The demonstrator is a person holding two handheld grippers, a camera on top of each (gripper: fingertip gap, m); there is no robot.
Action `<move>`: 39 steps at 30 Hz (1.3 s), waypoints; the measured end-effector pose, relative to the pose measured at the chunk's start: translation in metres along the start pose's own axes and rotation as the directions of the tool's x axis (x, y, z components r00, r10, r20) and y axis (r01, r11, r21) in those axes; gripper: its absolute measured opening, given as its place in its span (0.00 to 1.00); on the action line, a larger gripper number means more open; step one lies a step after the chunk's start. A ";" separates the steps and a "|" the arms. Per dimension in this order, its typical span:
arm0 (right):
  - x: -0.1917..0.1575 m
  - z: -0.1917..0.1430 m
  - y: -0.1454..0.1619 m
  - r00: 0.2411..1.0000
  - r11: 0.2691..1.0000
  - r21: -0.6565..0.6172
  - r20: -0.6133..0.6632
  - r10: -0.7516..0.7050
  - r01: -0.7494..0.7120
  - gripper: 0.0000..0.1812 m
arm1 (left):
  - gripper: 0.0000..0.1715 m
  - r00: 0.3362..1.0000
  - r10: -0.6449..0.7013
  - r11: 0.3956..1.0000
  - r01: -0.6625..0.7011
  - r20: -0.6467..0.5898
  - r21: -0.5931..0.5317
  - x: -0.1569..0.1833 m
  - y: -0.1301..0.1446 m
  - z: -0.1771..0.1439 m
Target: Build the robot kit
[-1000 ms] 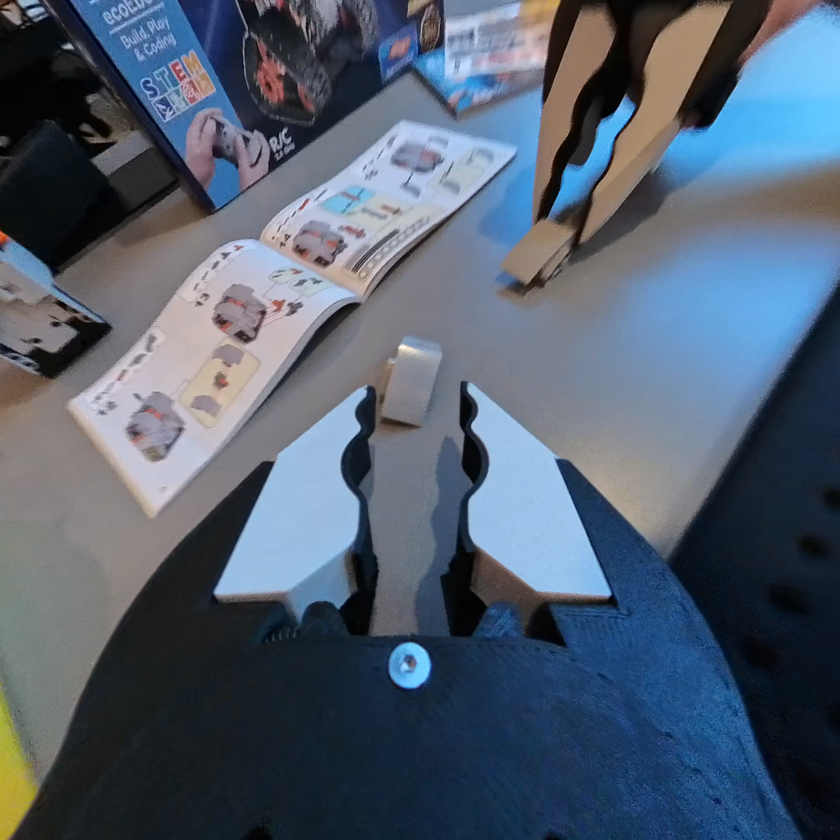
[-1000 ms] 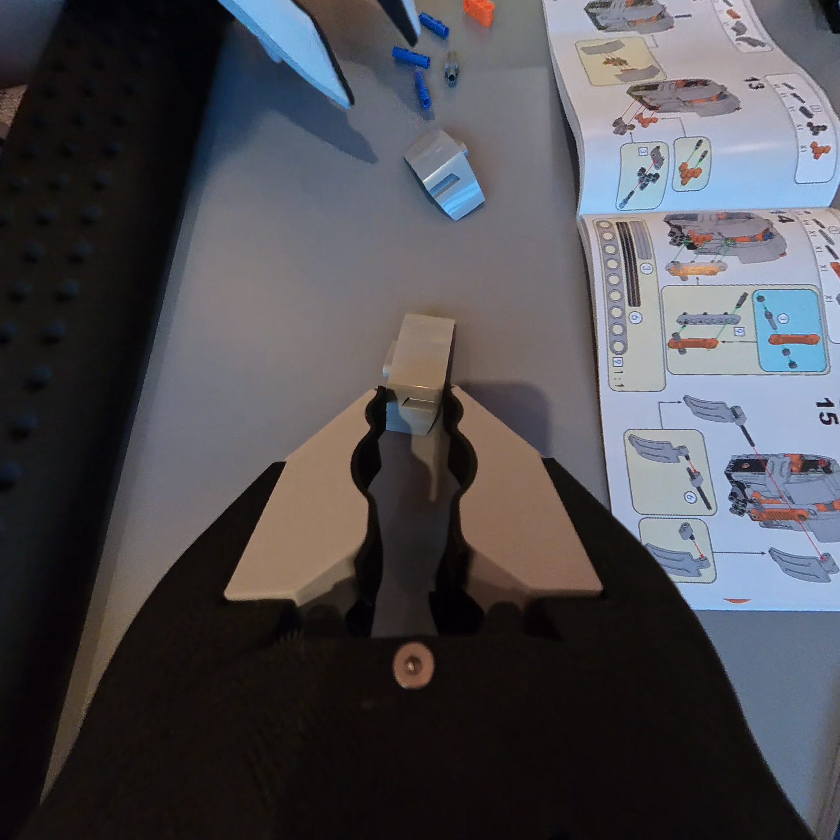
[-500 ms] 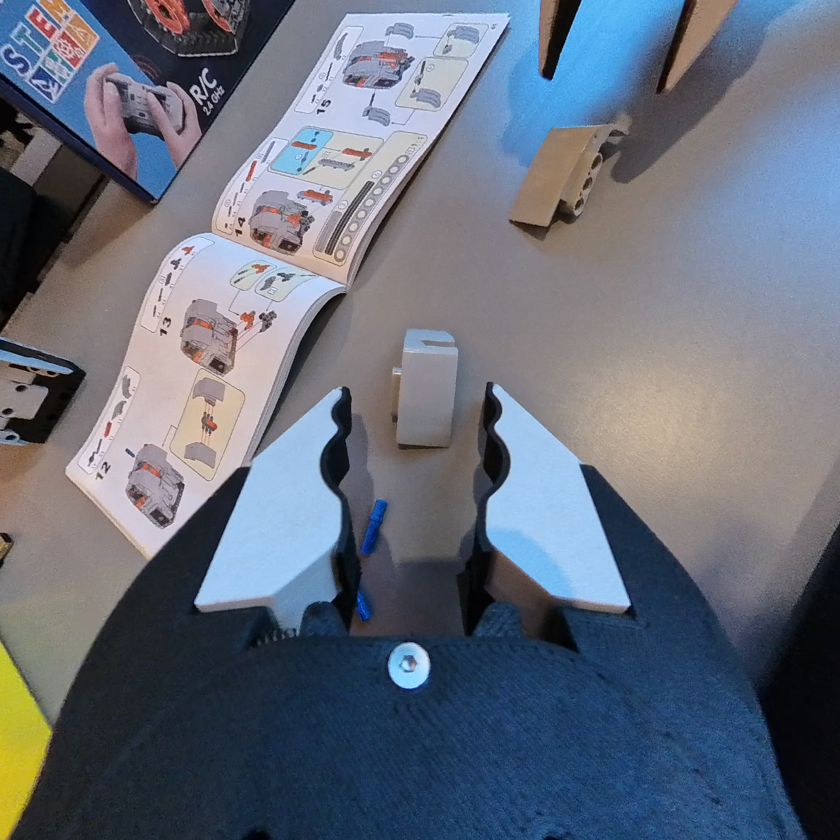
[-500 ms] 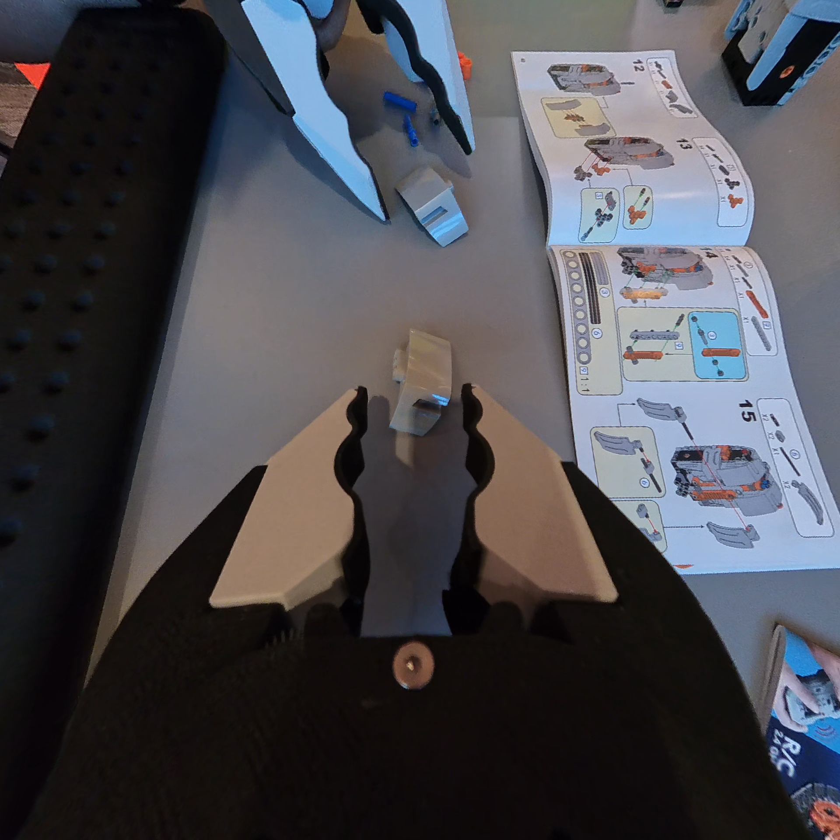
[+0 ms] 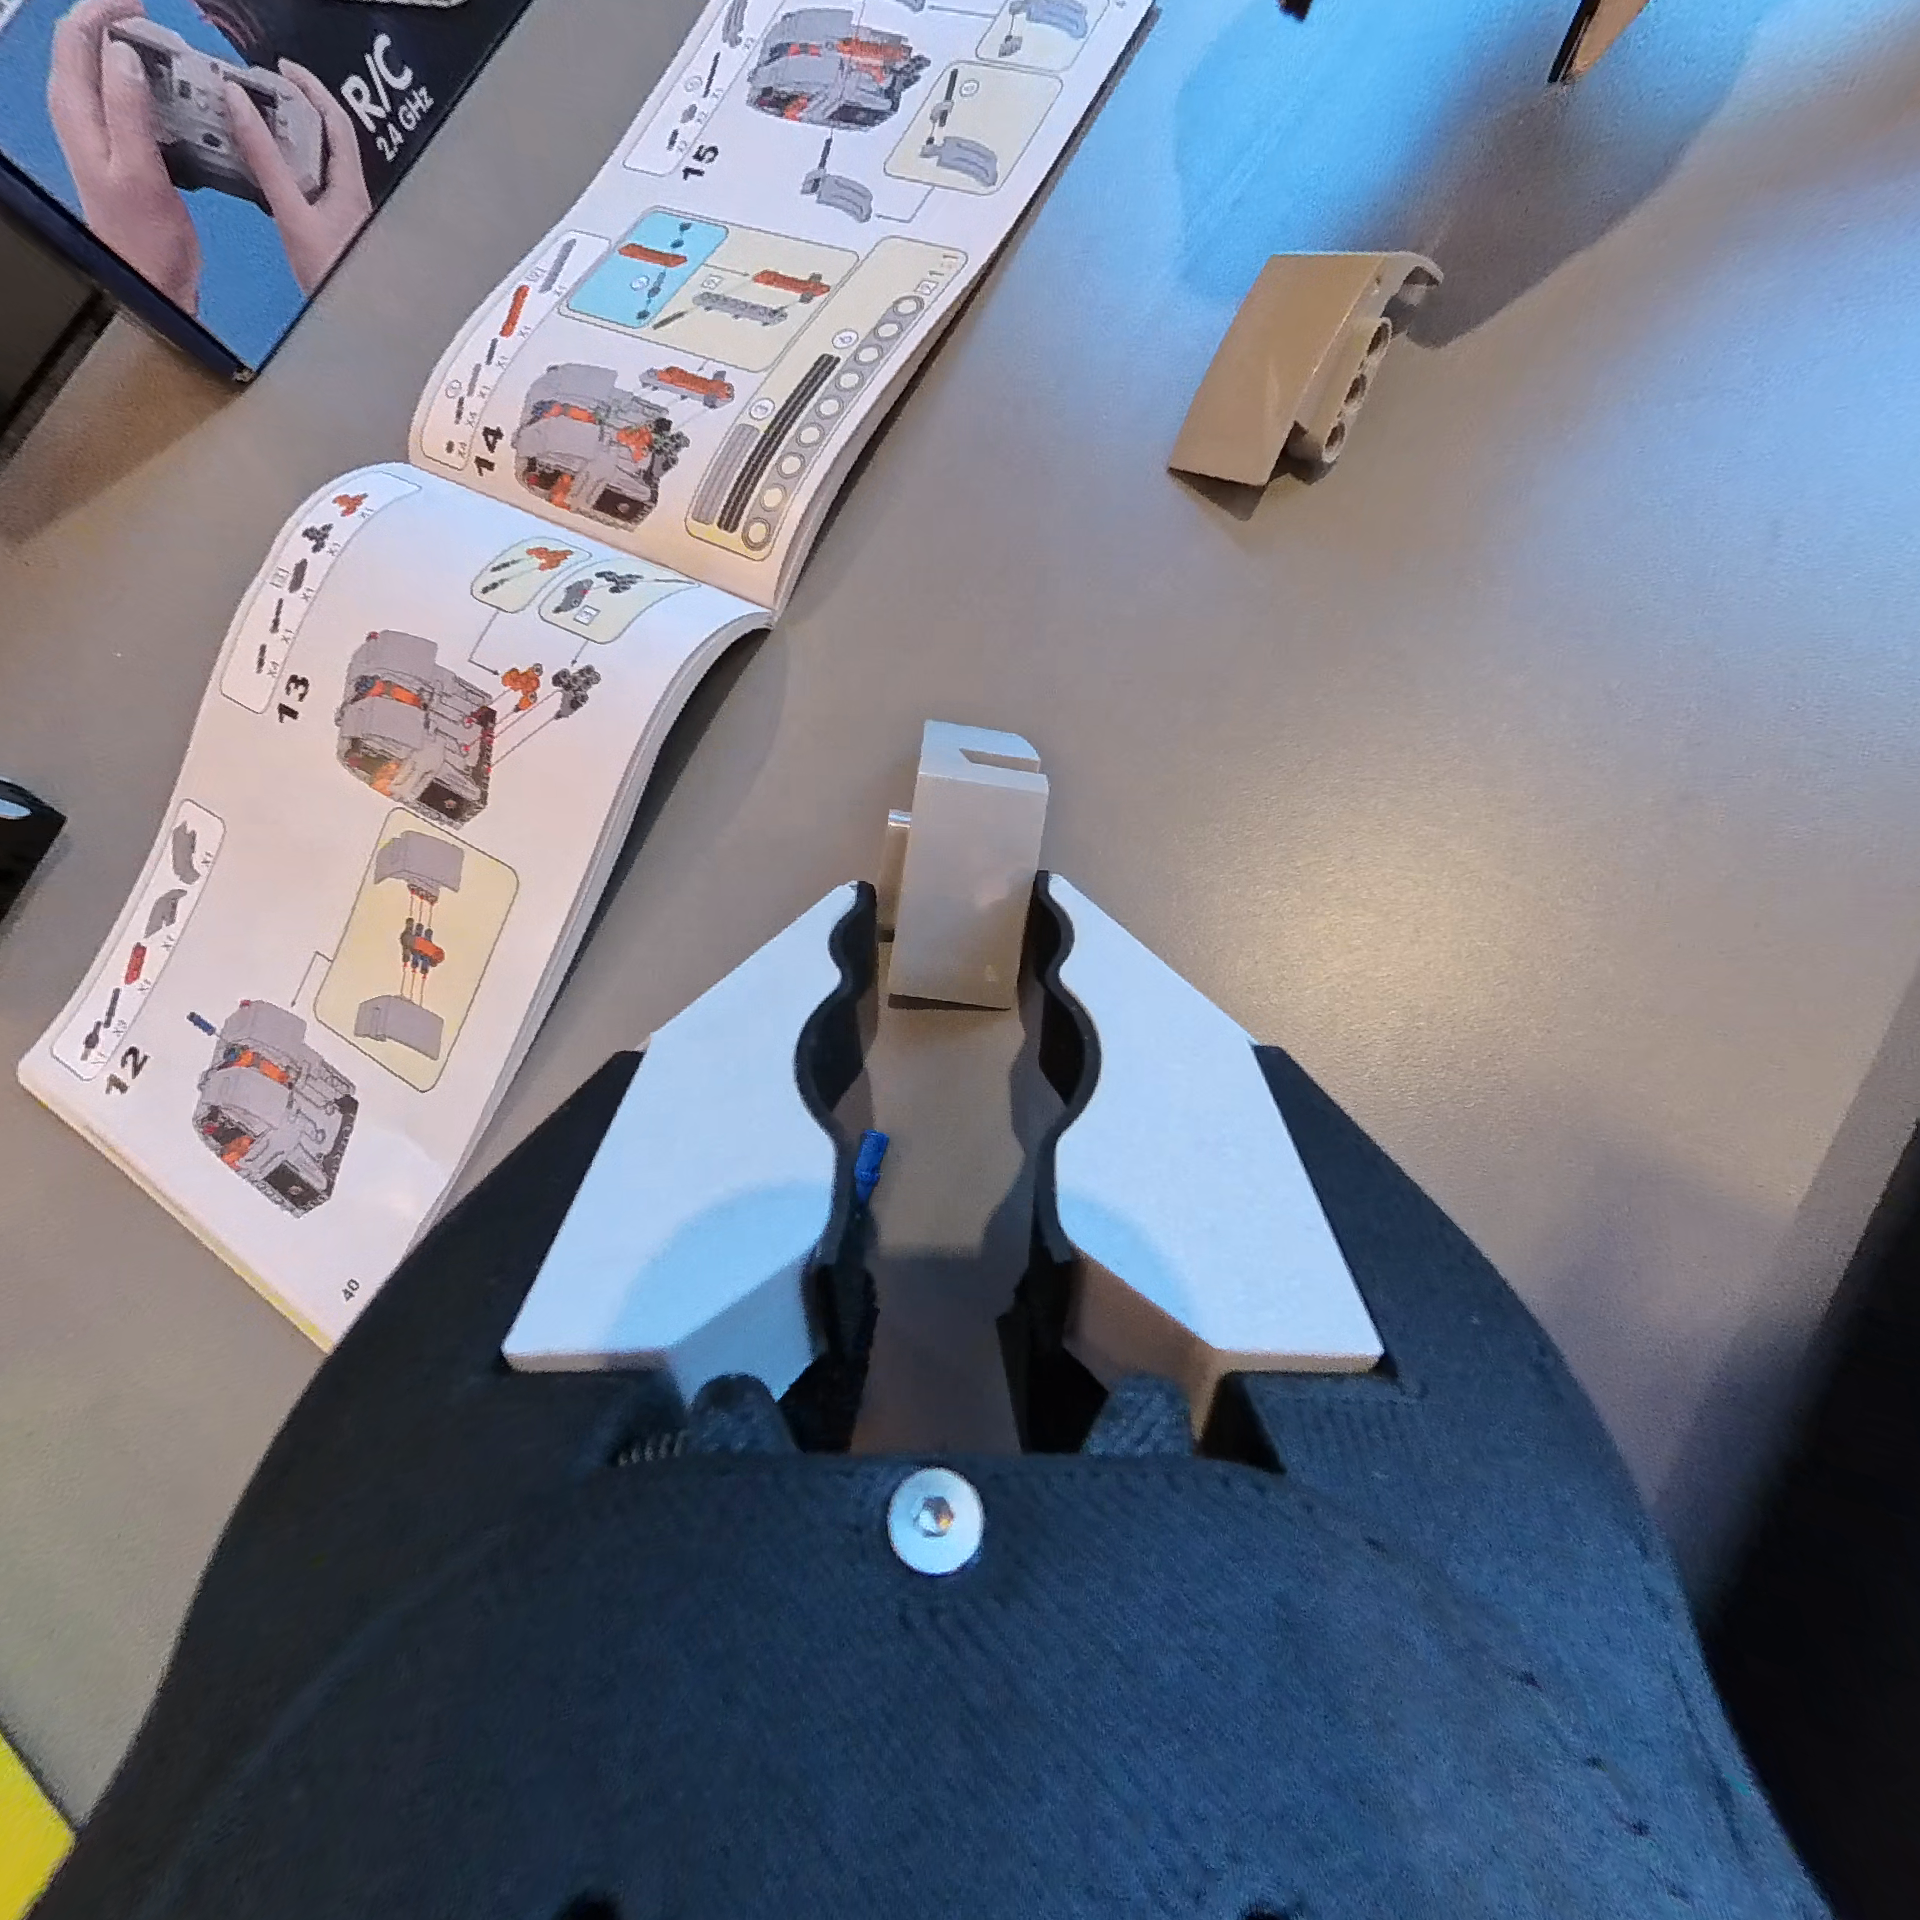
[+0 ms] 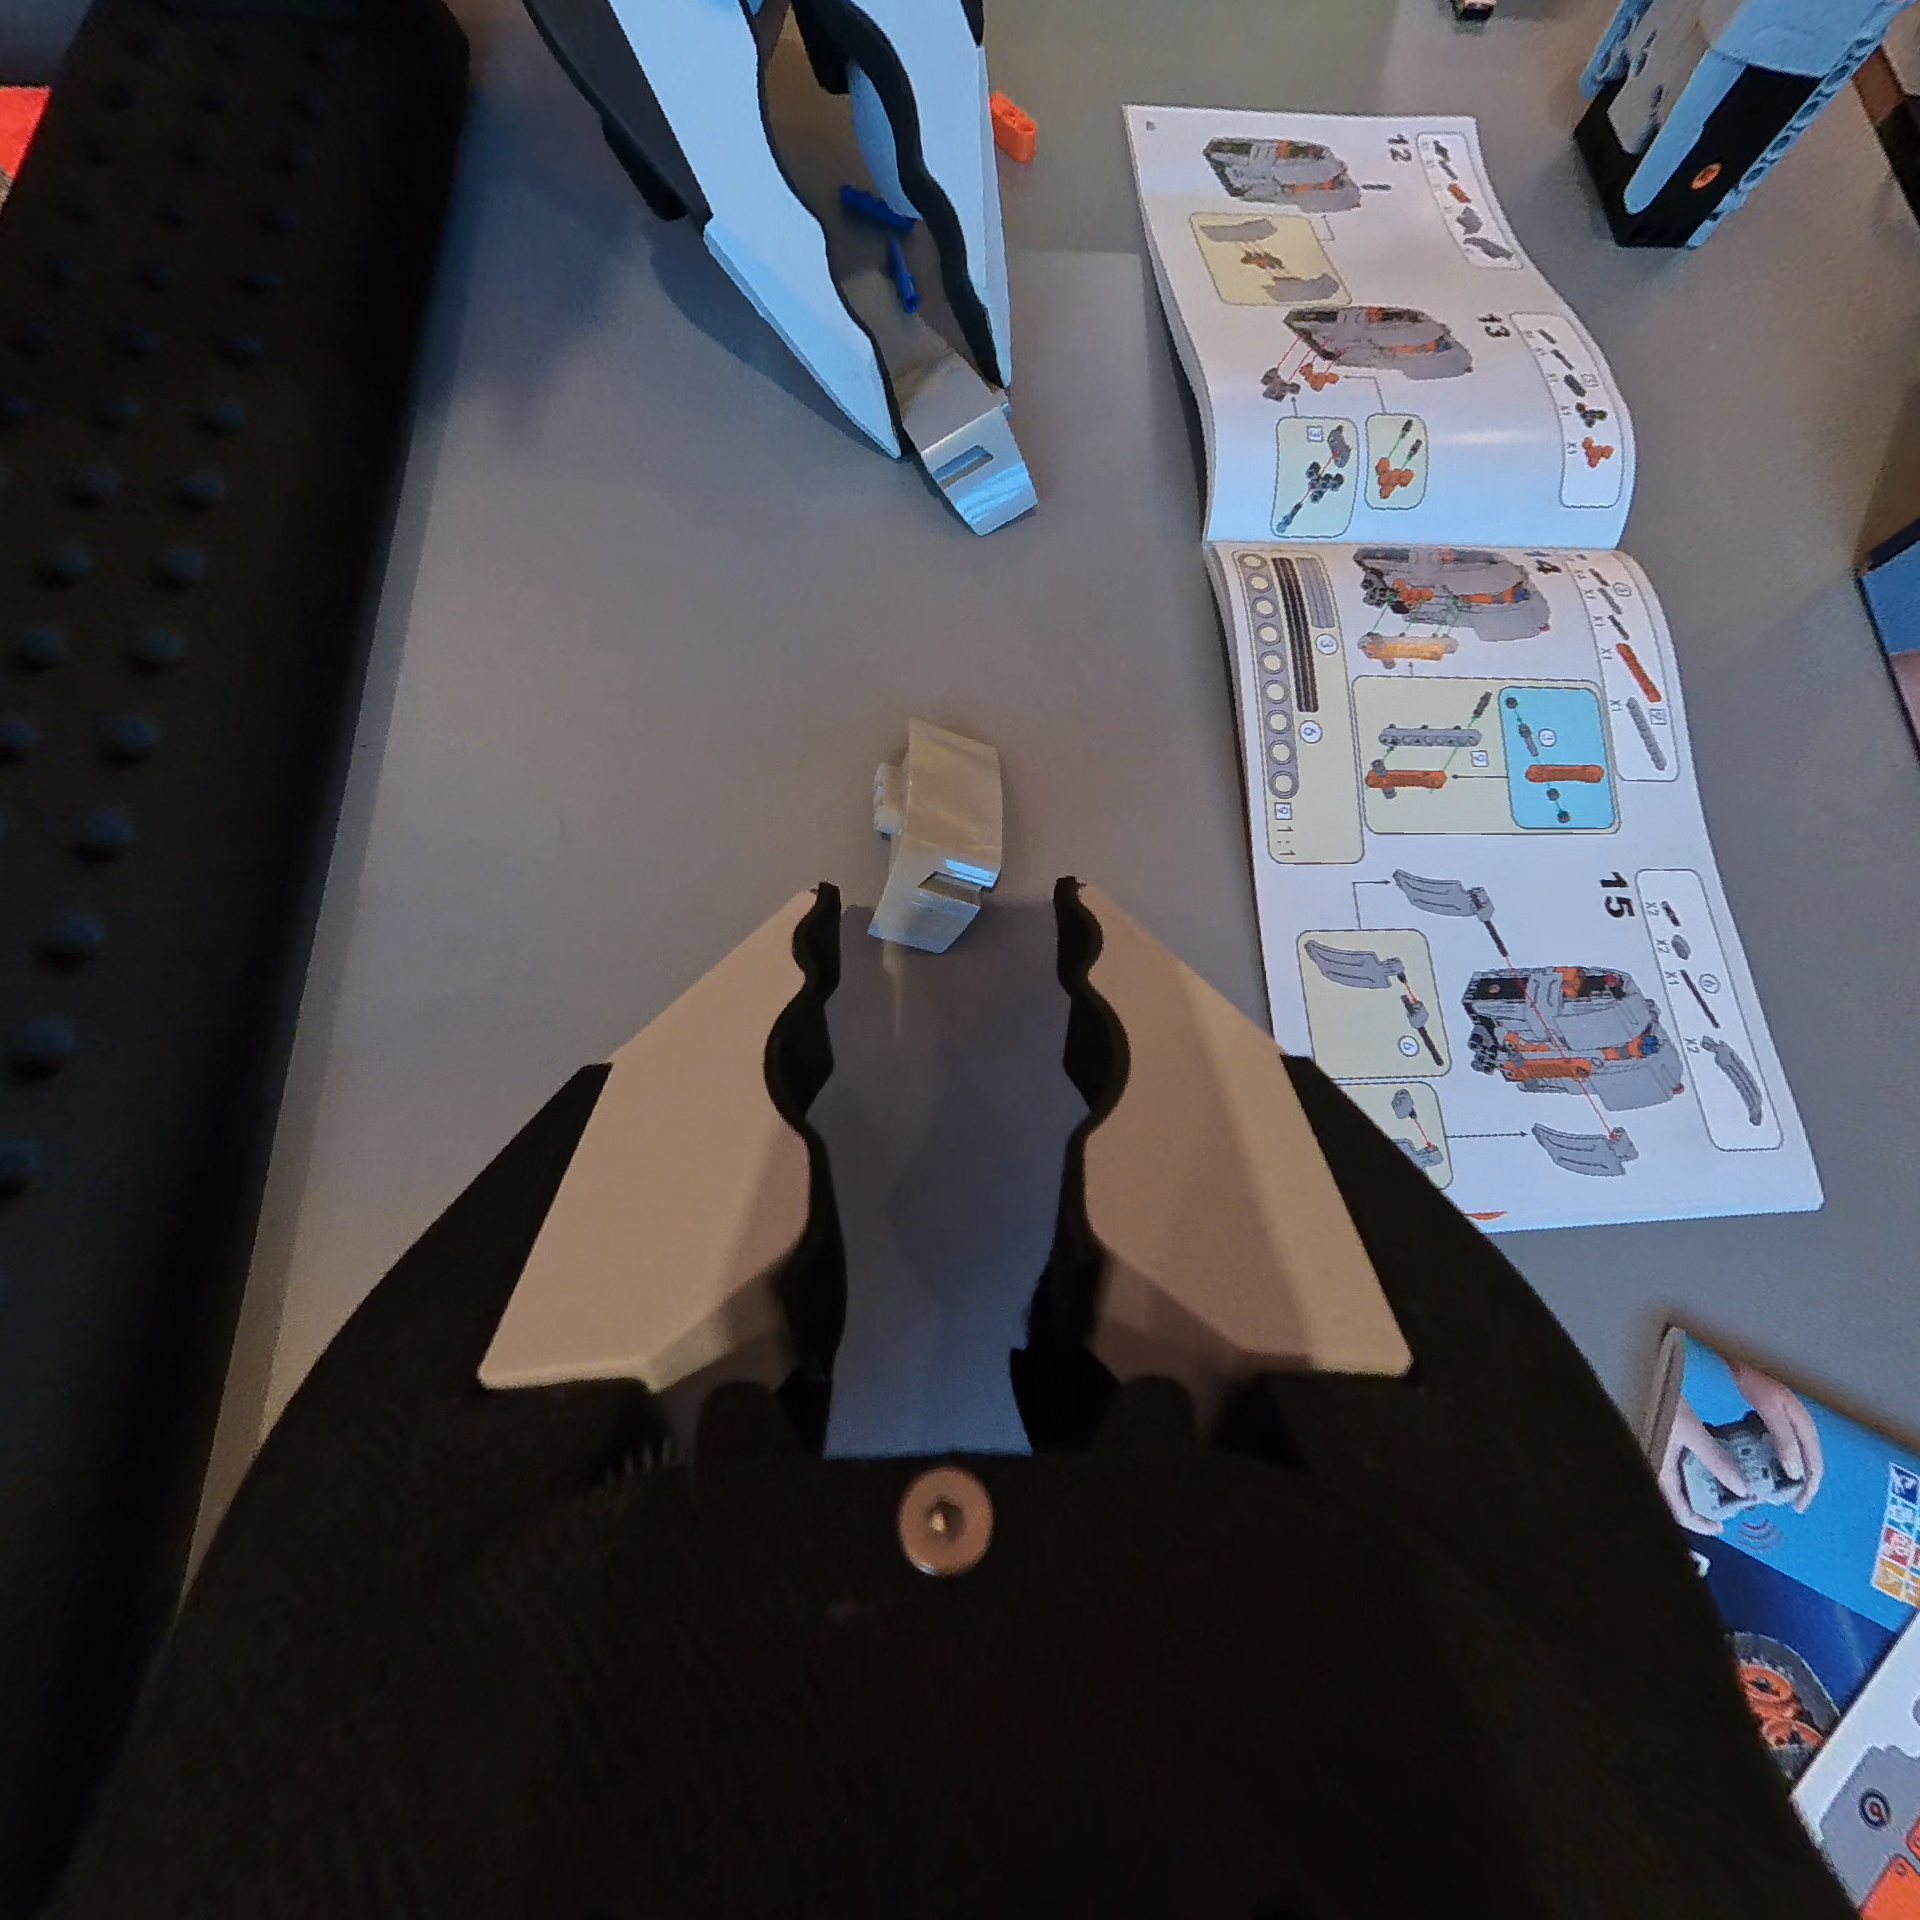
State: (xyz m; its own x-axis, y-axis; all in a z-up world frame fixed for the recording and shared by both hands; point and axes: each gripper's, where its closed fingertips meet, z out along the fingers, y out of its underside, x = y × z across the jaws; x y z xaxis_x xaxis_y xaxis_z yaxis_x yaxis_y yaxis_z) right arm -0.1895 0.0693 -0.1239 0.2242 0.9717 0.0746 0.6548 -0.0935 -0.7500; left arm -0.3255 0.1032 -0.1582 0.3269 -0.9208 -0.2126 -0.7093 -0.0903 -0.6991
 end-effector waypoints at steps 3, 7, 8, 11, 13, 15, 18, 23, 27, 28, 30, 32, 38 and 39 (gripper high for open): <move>0.000 0.001 0.001 1.000 1.000 -0.008 -0.001 -0.004 0.004 0.23 | 0.16 1.000 0.000 1.000 0.000 -0.001 0.000 0.000 0.000 0.000; -0.003 0.005 0.000 1.000 1.000 -0.010 0.009 -0.010 0.010 0.23 | 0.16 1.000 -0.013 1.000 0.013 -0.006 0.007 0.002 0.000 -0.003; -0.004 0.005 0.000 1.000 1.000 -0.011 0.010 -0.014 0.014 0.23 | 0.16 1.000 -0.020 1.000 0.020 -0.002 0.009 0.001 0.000 -0.003; -0.007 0.008 -0.003 1.000 1.000 -0.004 0.016 -0.019 0.019 0.23 | 0.16 0.999 -0.049 0.999 0.049 0.004 0.019 0.000 -0.003 -0.007; -0.009 0.008 -0.008 1.000 1.000 0.015 0.024 -0.015 0.015 0.23 | 0.16 0.998 -0.063 0.997 0.063 0.001 0.035 0.003 -0.008 -0.011; -0.009 0.008 -0.013 1.000 0.999 0.034 0.022 -0.015 0.014 0.23 | 0.16 0.997 -0.075 0.996 0.075 -0.006 0.050 0.006 -0.012 -0.015; -0.010 0.008 -0.019 1.000 0.998 0.057 0.017 -0.016 0.015 0.23 | 0.16 0.989 -0.142 0.988 0.144 -0.034 0.059 0.008 -0.015 -0.019; -0.013 0.009 -0.034 1.000 0.993 0.114 0.027 0.000 -0.003 0.22 | 0.16 0.954 -0.290 0.952 0.296 -0.079 0.074 0.007 -0.017 -0.026; -0.015 0.013 -0.044 1.000 0.991 0.136 0.008 0.002 -0.003 0.22 | 0.16 0.892 -0.413 0.893 0.437 -0.184 0.113 0.007 -0.025 -0.035; -0.013 0.015 -0.047 1.000 0.990 0.140 -0.013 0.005 -0.003 0.22 | 0.16 0.867 -0.443 0.870 0.478 -0.230 0.125 0.008 -0.029 -0.039; -0.008 0.018 -0.057 0.998 0.986 0.167 -0.061 0.023 -0.013 0.21 | 0.16 0.804 -0.495 0.815 0.561 -0.330 0.143 0.009 -0.037 -0.047; -0.001 0.022 -0.066 0.990 0.984 0.179 -0.139 0.031 -0.005 0.21 | 0.16 0.739 -0.535 0.758 0.634 -0.408 0.153 0.007 -0.043 -0.053; -0.014 0.036 -0.111 0.895 0.944 0.154 -0.392 -0.213 0.292 0.23 | 0.16 0.628 -0.598 0.663 0.737 -0.498 0.133 0.007 -0.047 -0.057; -0.013 0.039 -0.112 0.850 0.929 0.092 -0.444 -0.284 0.359 0.23 | 0.16 0.613 -0.604 0.651 0.748 -0.509 0.129 0.007 -0.048 -0.057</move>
